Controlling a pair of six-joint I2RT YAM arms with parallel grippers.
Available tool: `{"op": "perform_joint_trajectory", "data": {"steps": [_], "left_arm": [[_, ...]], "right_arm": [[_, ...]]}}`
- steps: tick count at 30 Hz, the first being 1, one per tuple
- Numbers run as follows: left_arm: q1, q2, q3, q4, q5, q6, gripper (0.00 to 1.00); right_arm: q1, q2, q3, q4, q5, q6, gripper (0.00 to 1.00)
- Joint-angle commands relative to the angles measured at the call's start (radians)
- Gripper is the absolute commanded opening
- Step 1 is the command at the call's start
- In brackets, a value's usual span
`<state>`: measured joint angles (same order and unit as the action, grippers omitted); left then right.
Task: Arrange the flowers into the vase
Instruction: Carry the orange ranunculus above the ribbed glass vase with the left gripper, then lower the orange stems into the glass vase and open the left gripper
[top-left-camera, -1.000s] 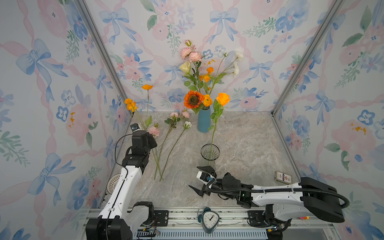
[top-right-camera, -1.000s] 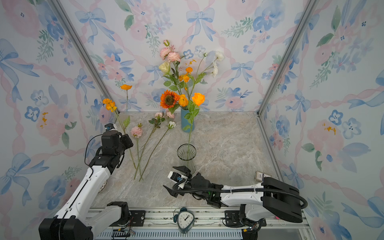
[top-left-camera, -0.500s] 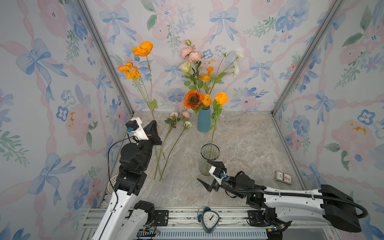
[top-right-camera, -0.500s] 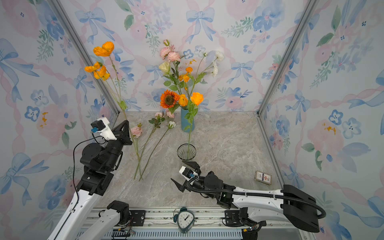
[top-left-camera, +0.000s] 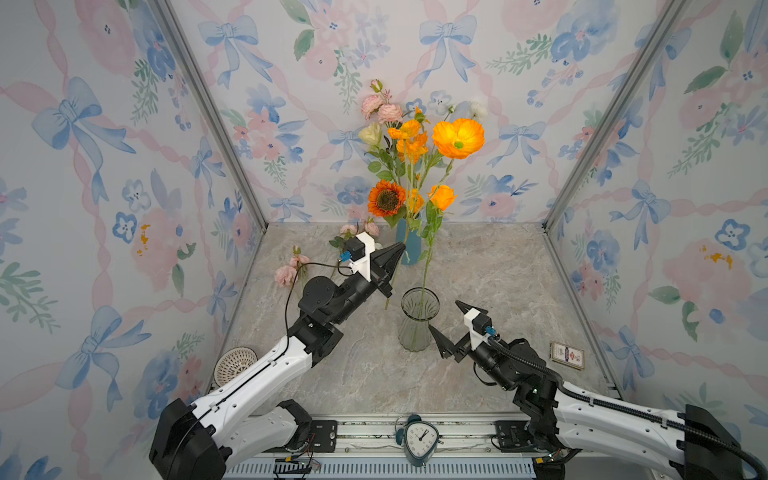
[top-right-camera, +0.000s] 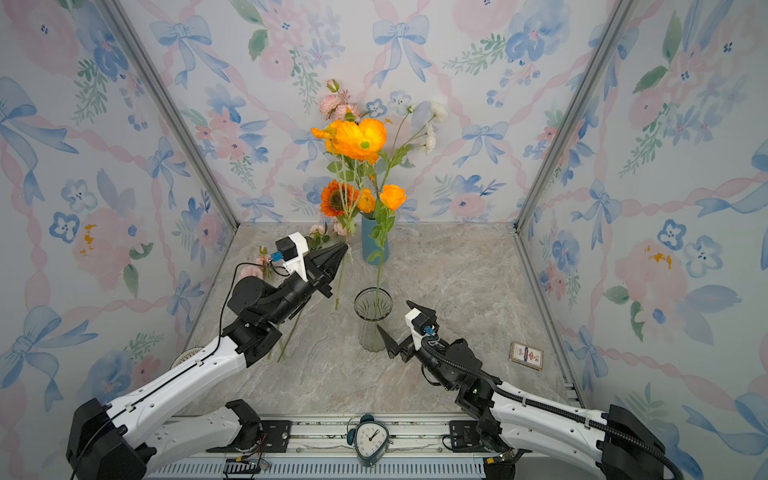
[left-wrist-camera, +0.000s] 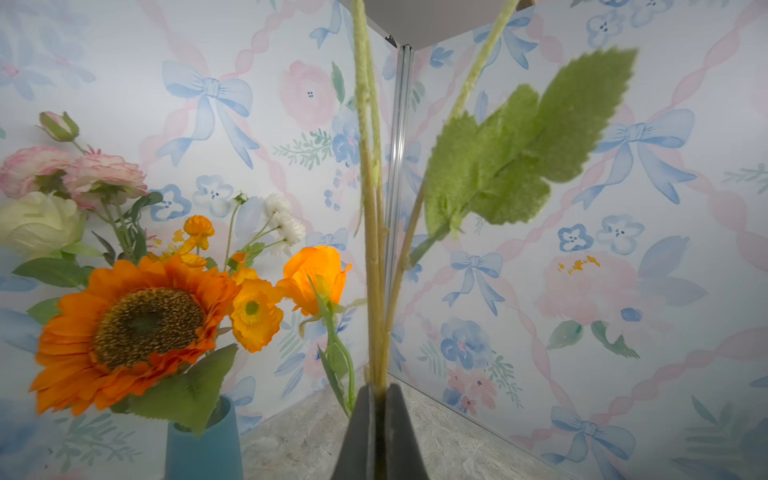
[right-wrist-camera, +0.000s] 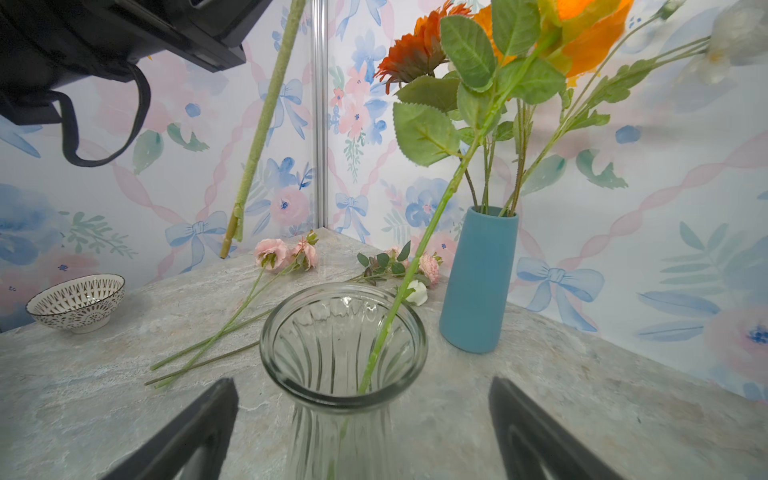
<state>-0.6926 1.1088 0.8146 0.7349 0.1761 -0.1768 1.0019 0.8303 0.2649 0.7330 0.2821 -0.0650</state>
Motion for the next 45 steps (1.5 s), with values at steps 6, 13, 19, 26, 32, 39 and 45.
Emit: {"op": "perform_joint_trajectory", "data": {"steps": [6,13,19,26,32,39,45], "left_arm": [[-0.083,0.150,0.079,0.229,0.044,0.062,0.00],[-0.099,0.235,0.053,0.272,0.081,0.081,0.00],[-0.102,0.279,-0.007,0.305,0.132,0.135,0.00],[-0.105,0.292,-0.077,0.313,0.128,0.163,0.00],[-0.105,0.269,-0.140,0.314,0.134,0.163,0.00],[-0.105,0.264,-0.208,0.313,0.110,0.150,0.03],[-0.106,0.249,-0.237,0.313,0.107,0.144,0.11]], "right_arm": [[-0.011,0.039,0.010,-0.017,-0.089,0.043,0.97],[-0.012,0.041,0.008,-0.011,-0.093,0.039,0.97],[-0.012,0.046,0.010,-0.011,-0.104,0.039,0.97],[-0.012,0.050,0.011,-0.012,-0.106,0.037,0.97],[-0.011,0.049,0.012,-0.012,-0.107,0.036,0.97],[-0.012,0.058,0.014,-0.012,-0.110,0.036,0.97],[-0.012,0.055,0.013,-0.013,-0.116,0.036,0.97]]}}
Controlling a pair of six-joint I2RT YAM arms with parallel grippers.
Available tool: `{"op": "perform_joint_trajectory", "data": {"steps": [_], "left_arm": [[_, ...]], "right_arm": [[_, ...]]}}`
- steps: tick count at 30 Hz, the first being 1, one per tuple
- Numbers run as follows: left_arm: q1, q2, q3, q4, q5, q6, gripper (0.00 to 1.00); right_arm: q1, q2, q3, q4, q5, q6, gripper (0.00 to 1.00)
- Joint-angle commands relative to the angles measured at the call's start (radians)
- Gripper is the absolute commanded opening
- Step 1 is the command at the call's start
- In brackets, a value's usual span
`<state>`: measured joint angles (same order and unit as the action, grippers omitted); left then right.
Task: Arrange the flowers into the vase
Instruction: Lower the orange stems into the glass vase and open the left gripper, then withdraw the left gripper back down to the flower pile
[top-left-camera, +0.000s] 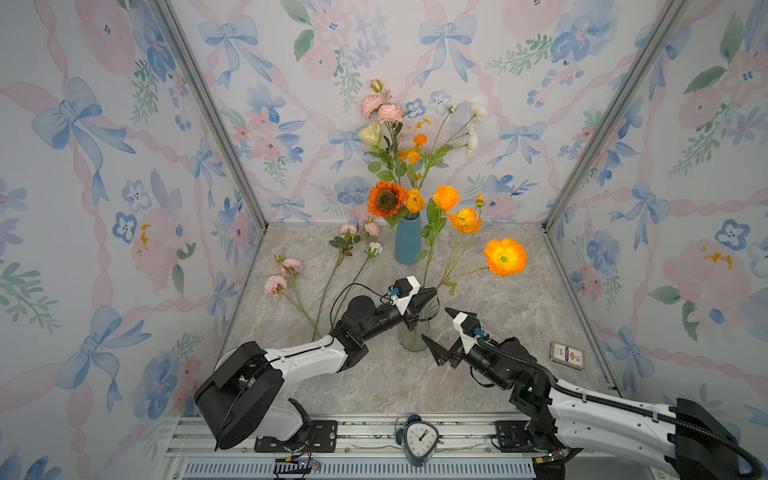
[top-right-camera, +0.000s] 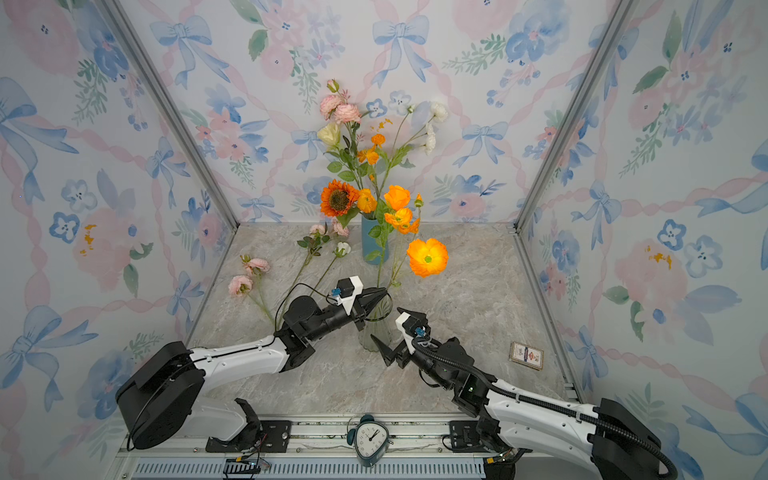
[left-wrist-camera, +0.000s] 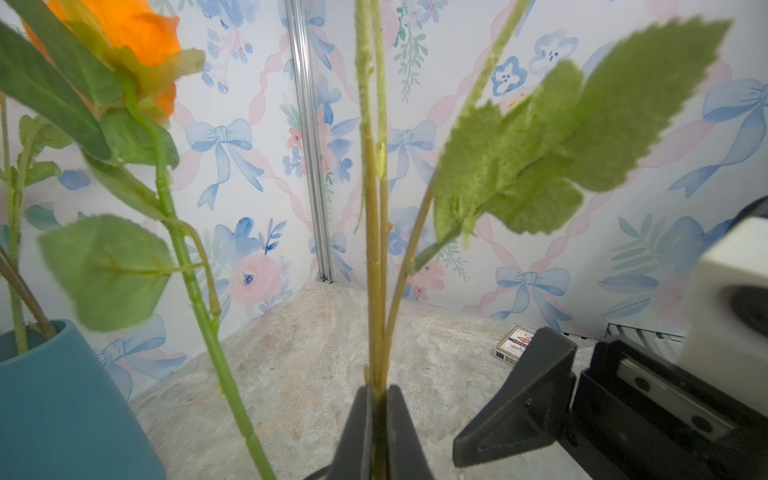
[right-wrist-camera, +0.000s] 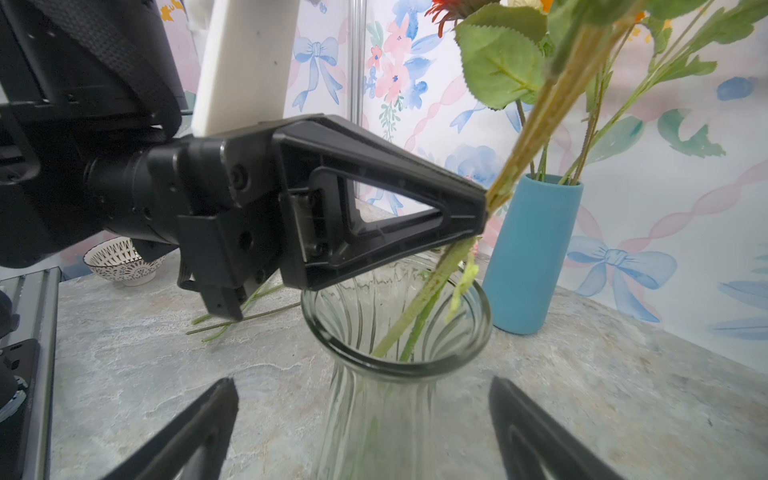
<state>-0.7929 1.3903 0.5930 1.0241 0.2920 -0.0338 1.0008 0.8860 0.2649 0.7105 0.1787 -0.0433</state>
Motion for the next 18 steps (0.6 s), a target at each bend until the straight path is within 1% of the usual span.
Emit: {"op": "perform_joint_trajectory", "data": {"steps": [1,8,14,18], "left_arm": [[-0.005,-0.034,-0.018,0.023,-0.012,0.000,0.13],[-0.005,-0.042,-0.024,0.022,-0.025,-0.001,0.20],[-0.005,-0.055,-0.020,0.022,-0.042,-0.005,0.22],[-0.005,-0.100,-0.028,-0.002,-0.104,-0.010,0.31]], "right_arm": [[-0.011,0.000,0.013,0.009,-0.013,0.014,0.97],[-0.010,-0.005,0.014,0.008,-0.026,0.015,0.97],[-0.007,-0.005,0.016,-0.001,-0.028,0.022,0.97],[-0.006,0.003,0.022,-0.005,-0.025,0.021,0.97]]}}
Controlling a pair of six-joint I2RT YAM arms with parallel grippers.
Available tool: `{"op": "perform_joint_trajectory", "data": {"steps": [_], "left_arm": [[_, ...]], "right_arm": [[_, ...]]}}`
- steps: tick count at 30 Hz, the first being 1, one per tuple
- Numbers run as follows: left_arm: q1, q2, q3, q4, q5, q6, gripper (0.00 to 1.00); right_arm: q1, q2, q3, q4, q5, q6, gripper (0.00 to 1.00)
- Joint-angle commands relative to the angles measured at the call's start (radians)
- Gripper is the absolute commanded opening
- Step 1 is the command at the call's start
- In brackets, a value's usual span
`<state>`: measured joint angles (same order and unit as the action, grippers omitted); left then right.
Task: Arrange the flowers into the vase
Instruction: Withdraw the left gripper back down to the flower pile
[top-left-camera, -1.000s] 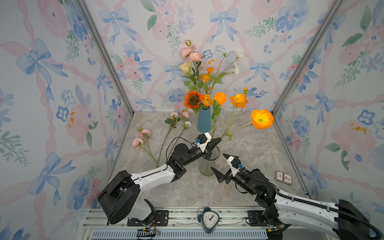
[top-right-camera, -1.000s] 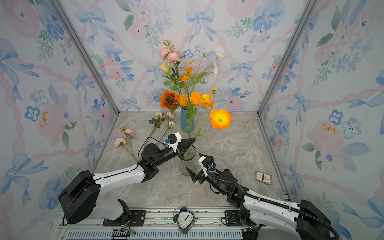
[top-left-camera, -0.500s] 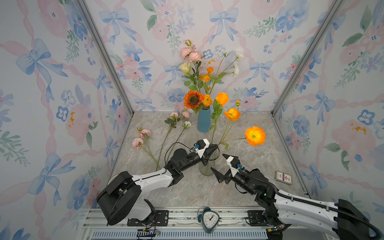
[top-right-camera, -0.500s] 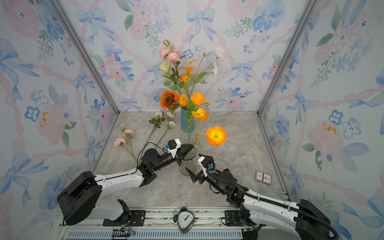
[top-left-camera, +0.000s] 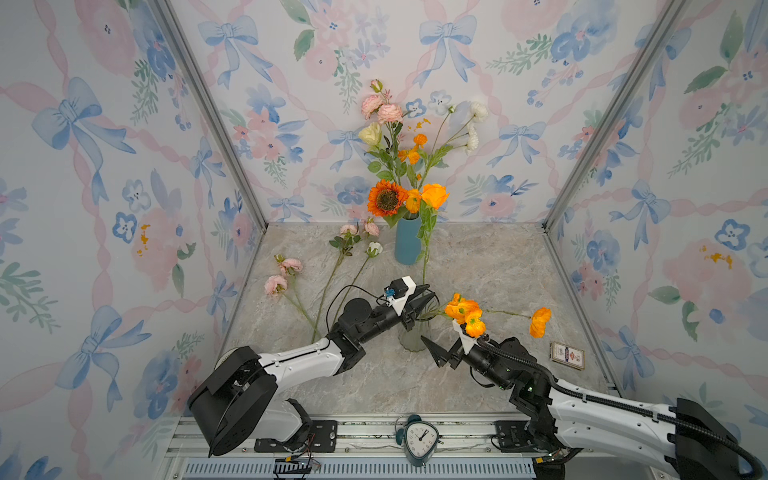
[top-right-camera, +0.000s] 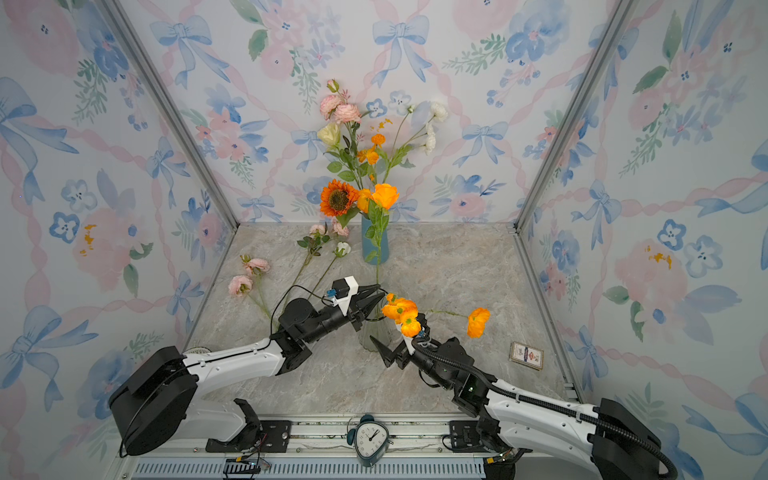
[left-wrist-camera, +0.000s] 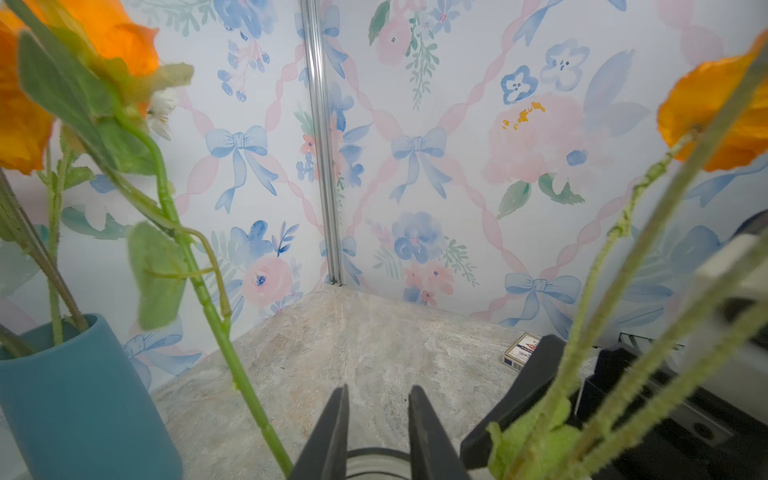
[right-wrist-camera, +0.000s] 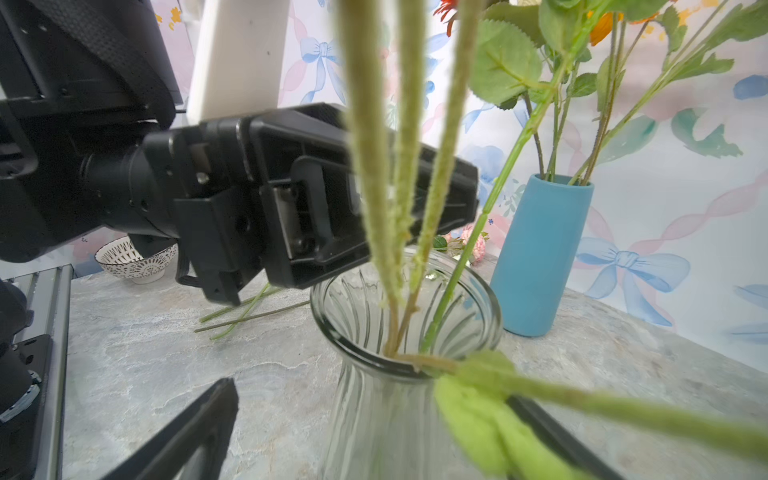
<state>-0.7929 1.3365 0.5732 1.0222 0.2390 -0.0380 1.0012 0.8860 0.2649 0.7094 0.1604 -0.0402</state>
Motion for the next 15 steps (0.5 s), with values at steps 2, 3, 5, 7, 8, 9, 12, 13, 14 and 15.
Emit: {"op": "perform_joint_trajectory", "data": {"steps": [2,3,5,7,8,9,12,13,14,15], "left_arm": [[-0.005,-0.087,-0.006,-0.057,-0.123,-0.012,0.32],[-0.004,-0.115,-0.002,-0.107,-0.186,-0.014,0.34],[0.001,-0.171,0.020,-0.245,-0.336,-0.045,0.40],[0.024,-0.222,0.066,-0.440,-0.488,-0.095,0.42],[0.041,-0.243,0.090,-0.545,-0.558,-0.131,0.43],[0.059,-0.259,0.101,-0.622,-0.619,-0.174,0.43],[0.174,-0.298,0.164,-0.889,-0.698,-0.364,0.40],[0.218,-0.308,0.171,-0.972,-0.709,-0.422,0.40],[0.261,-0.314,0.173,-1.039,-0.707,-0.465,0.40],[0.298,-0.316,0.168,-1.082,-0.697,-0.499,0.40]], "right_arm": [[-0.007,0.003,0.022,-0.005,-0.007,0.017,0.97],[-0.007,0.002,0.022,-0.006,-0.007,0.017,0.97],[-0.007,-0.001,0.025,-0.016,-0.009,0.016,0.97],[-0.007,-0.008,0.028,-0.036,-0.007,0.015,0.97],[-0.009,-0.012,0.032,-0.051,-0.006,0.014,0.97],[-0.010,-0.017,0.037,-0.064,-0.009,0.016,0.97],[-0.021,-0.034,0.059,-0.137,-0.042,0.029,0.97],[-0.024,-0.038,0.060,-0.150,-0.044,0.037,0.97],[-0.028,-0.043,0.062,-0.165,-0.048,0.046,0.97],[-0.033,-0.048,0.062,-0.180,-0.057,0.055,0.97]]}}
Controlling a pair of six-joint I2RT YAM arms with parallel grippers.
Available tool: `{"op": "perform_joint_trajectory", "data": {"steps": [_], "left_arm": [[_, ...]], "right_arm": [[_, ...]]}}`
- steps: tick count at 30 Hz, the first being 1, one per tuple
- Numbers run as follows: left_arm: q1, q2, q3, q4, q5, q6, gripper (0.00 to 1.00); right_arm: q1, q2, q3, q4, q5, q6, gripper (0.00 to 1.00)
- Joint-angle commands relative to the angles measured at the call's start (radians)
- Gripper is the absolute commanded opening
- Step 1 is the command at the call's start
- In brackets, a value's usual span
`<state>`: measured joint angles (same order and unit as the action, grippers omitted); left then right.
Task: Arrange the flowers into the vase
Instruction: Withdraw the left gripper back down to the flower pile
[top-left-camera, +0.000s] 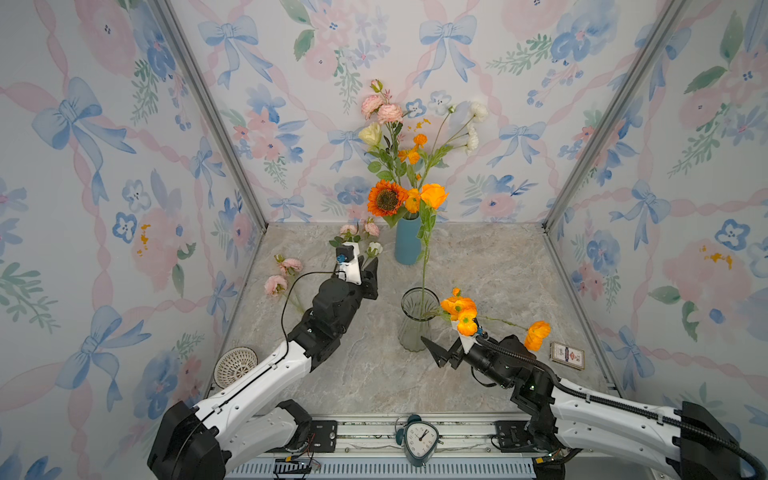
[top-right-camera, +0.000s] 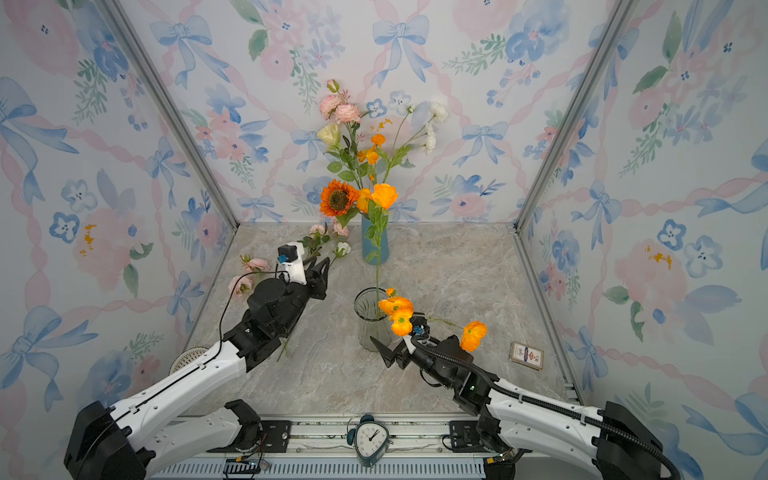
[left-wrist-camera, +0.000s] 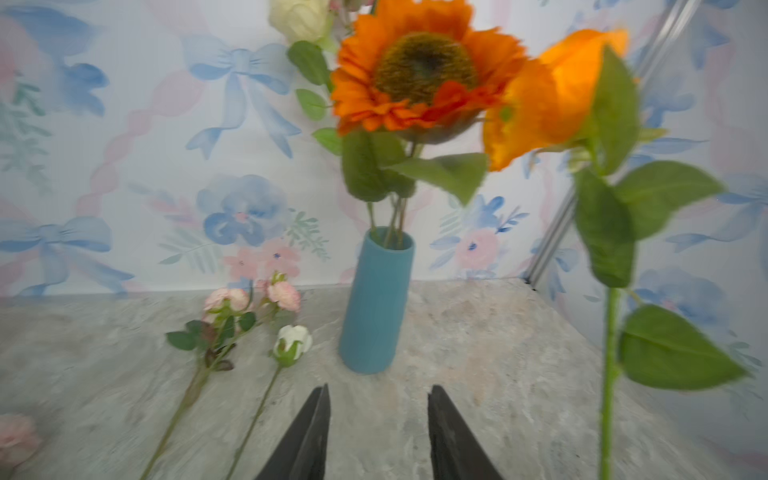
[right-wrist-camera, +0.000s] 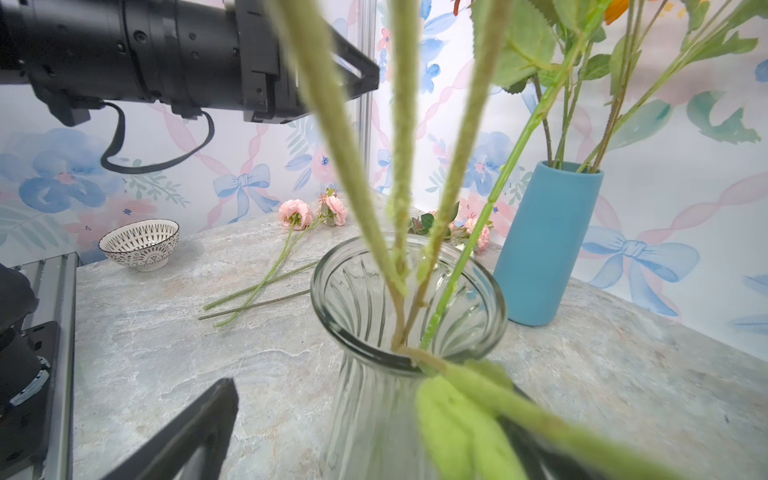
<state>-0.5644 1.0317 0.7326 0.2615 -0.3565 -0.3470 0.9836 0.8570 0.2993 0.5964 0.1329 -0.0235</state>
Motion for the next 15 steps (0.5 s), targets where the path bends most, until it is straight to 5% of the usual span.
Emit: {"op": "perform_joint_trajectory", "data": {"steps": [1,6,12,15], "left_arm": [[0.109,-0.012,-0.005,-0.361,-0.089,-0.225,0.41],[0.298,-0.002,-0.150,-0.377,0.061,-0.382,0.43],[0.392,0.080,-0.211,-0.353,0.050,-0.392,0.44],[0.472,0.132,-0.253,-0.275,0.150,-0.397,0.44]], "right_arm": [[-0.024,-0.022,0.030,-0.088,-0.048,0.048,0.97],[-0.061,-0.010,0.049,-0.203,-0.133,0.089,0.97],[-0.062,-0.038,0.008,-0.244,-0.219,0.136,0.97],[-0.057,-0.062,-0.003,-0.274,-0.231,0.139,0.97]]}}
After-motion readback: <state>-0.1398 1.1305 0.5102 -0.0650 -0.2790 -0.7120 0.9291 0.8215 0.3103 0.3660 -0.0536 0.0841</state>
